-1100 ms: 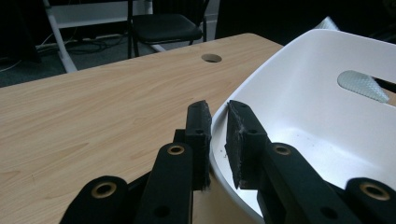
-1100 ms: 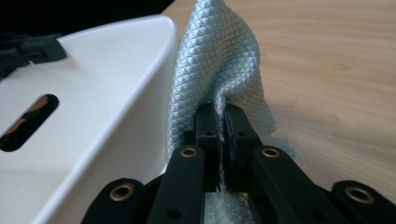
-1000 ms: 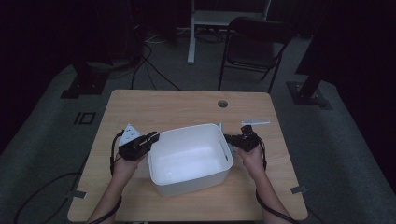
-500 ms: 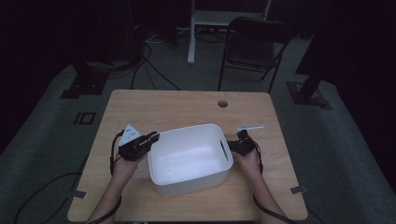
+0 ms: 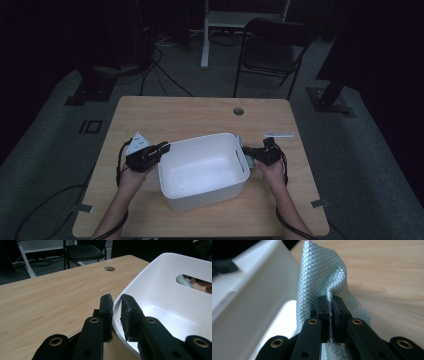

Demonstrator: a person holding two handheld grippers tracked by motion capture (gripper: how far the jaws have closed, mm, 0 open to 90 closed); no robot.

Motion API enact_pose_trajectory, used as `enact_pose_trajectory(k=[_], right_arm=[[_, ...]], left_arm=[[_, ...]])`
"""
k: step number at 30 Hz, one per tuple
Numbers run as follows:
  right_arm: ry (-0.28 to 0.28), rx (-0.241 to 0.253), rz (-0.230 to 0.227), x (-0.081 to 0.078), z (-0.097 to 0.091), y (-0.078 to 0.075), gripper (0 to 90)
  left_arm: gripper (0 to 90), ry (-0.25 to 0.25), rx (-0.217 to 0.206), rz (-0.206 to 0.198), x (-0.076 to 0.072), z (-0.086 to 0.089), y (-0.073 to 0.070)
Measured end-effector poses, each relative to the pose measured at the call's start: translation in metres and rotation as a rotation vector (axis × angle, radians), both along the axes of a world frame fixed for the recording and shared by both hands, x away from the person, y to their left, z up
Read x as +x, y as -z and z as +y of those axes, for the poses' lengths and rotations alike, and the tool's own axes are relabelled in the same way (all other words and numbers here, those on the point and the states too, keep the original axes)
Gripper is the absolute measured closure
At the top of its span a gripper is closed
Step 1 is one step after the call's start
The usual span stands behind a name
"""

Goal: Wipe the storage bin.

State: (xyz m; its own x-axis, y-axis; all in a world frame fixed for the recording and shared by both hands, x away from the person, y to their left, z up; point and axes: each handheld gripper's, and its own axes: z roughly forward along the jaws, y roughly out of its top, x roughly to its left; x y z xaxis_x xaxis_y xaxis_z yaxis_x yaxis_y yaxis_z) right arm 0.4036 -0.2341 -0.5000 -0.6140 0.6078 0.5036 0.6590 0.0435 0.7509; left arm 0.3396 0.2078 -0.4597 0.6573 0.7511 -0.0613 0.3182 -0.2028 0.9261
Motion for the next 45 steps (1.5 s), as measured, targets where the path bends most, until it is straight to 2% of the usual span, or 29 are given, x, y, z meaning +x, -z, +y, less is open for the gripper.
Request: enact_pose_trajectory(k=[3, 4, 6, 8, 9, 11, 13, 17, 22, 27, 32, 40, 45], right_arm=[[0.017, 0.034, -0.026, -0.008, -0.012, -0.009, 86.2], [0.021, 0.043, -0.033, -0.011, -0.016, -0.012, 86.2], [0.031, 0.037, -0.045, -0.017, -0.023, -0.016, 86.2], [0.036, 0.036, -0.057, -0.024, -0.029, -0.020, 86.2], [0.039, 0.033, -0.064, -0.028, -0.032, -0.021, 86.2], [0.046, 0.047, -0.070, -0.035, -0.038, -0.024, 86.2], [0.051, 0.041, -0.083, -0.043, -0.043, -0.026, 86.2], [0.058, 0.048, -0.097, -0.057, -0.052, -0.026, 86.2], [0.064, 0.053, -0.102, -0.069, -0.060, -0.025, 86.2], [0.076, 0.055, -0.101, -0.075, -0.067, -0.024, 86.1], [0.083, 0.051, -0.089, -0.078, -0.071, -0.020, 86.2], [0.085, 0.044, -0.086, -0.081, -0.073, -0.017, 86.1], [0.083, 0.049, -0.085, -0.082, -0.074, -0.016, 86.2]], left_arm=[[78.5, 0.013, -0.031, 0.002, 0.001, 0.002, 0.001], [72.8, 0.020, -0.036, 0.005, 0.002, 0.003, 0.001], [72.4, 0.020, -0.037, -0.006, 0.003, 0.007, -0.003], [72.3, 0.019, -0.056, -0.018, 0.003, 0.012, -0.008], [69.5, 0.024, -0.066, -0.018, 0.005, 0.014, -0.011], [67.9, 0.034, -0.059, -0.021, 0.007, 0.017, -0.014], [65.0, 0.045, -0.061, -0.022, 0.009, 0.017, -0.016], [59.2, 0.110, -0.058, -0.014, 0.017, 0.016, -0.021], [59.4, 0.149, -0.039, 0.007, 0.025, 0.012, -0.022], [59.4, 0.157, -0.029, 0.015, 0.029, 0.009, -0.020], [59.6, 0.191, 0.008, 0.055, 0.034, 0.002, -0.017], [70.0, 0.204, 0.014, 0.080, 0.038, -0.001, -0.013], [77.9, 0.211, 0.000, 0.095, 0.037, -0.002, -0.012]])
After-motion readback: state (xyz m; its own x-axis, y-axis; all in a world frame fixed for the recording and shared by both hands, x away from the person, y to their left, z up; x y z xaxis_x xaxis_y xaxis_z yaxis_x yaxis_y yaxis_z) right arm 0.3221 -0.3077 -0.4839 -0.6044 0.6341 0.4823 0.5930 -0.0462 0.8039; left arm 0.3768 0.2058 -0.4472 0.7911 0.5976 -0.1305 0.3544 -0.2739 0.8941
